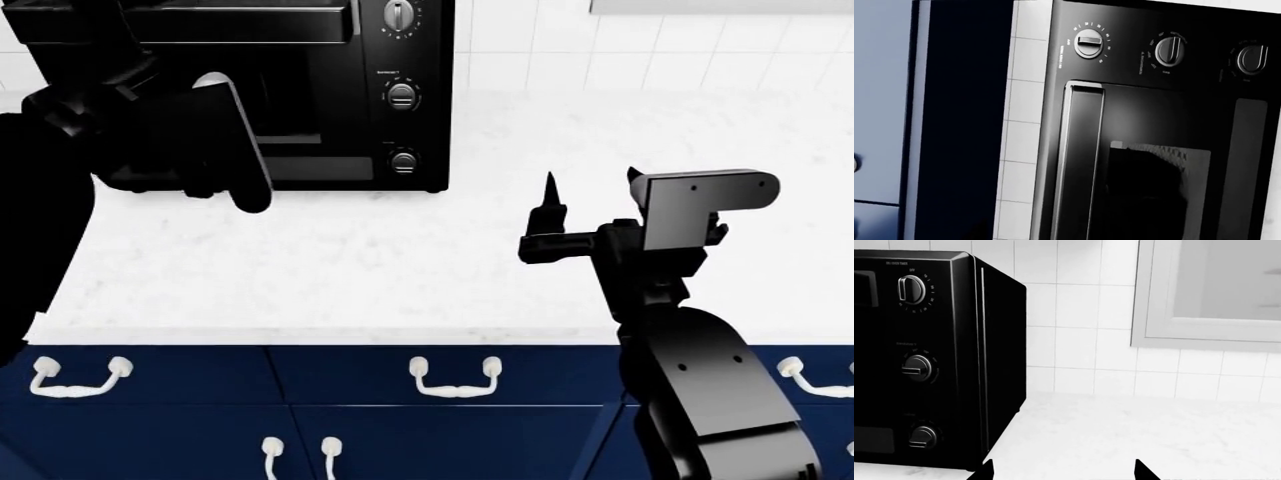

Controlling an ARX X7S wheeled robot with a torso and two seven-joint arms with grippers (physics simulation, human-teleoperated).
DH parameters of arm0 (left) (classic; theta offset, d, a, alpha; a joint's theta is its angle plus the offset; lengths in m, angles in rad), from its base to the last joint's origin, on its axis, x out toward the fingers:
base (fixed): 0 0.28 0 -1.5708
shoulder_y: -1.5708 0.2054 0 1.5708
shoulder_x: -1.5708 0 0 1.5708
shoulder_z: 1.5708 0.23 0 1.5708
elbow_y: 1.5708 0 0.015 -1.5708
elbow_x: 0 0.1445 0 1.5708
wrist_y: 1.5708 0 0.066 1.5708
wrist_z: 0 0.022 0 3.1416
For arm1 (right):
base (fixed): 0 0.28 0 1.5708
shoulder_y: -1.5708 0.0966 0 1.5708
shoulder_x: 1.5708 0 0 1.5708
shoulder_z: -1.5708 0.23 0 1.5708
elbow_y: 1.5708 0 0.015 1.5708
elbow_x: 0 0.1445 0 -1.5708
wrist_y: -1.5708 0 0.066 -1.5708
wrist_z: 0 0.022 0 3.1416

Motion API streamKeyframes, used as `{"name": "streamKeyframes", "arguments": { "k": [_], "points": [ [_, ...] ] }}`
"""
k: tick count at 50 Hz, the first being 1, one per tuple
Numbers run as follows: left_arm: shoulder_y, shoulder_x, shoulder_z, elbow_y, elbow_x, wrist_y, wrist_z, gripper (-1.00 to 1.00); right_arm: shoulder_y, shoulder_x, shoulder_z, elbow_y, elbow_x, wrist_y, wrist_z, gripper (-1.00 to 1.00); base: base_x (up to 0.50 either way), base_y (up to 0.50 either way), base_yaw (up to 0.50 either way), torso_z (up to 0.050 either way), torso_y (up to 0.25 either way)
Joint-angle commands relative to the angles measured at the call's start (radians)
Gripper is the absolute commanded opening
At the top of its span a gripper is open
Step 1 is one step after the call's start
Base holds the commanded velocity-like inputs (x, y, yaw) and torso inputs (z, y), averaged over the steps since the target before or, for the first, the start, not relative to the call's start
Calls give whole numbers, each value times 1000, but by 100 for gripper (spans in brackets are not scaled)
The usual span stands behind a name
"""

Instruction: Open the toaster oven door.

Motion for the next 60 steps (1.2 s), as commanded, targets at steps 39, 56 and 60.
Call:
{"name": "streamKeyframes", "arguments": {
  "k": [39, 56, 60],
  "points": [
    [-193, 295, 173, -638, 136, 292, -66, 100, -2, 30, 31, -17, 44, 9, 23, 100, 0, 0, 0, 0, 0],
    [-231, 370, 199, -812, 153, 343, -98, 100, -13, 34, 43, -18, 56, 0, 32, 100, 0, 0, 0, 0, 0],
    [-236, 390, 209, -865, 158, 354, -104, 100, -13, 38, 44, -20, 58, 3, 34, 100, 0, 0, 0, 0, 0]
  ]
}}
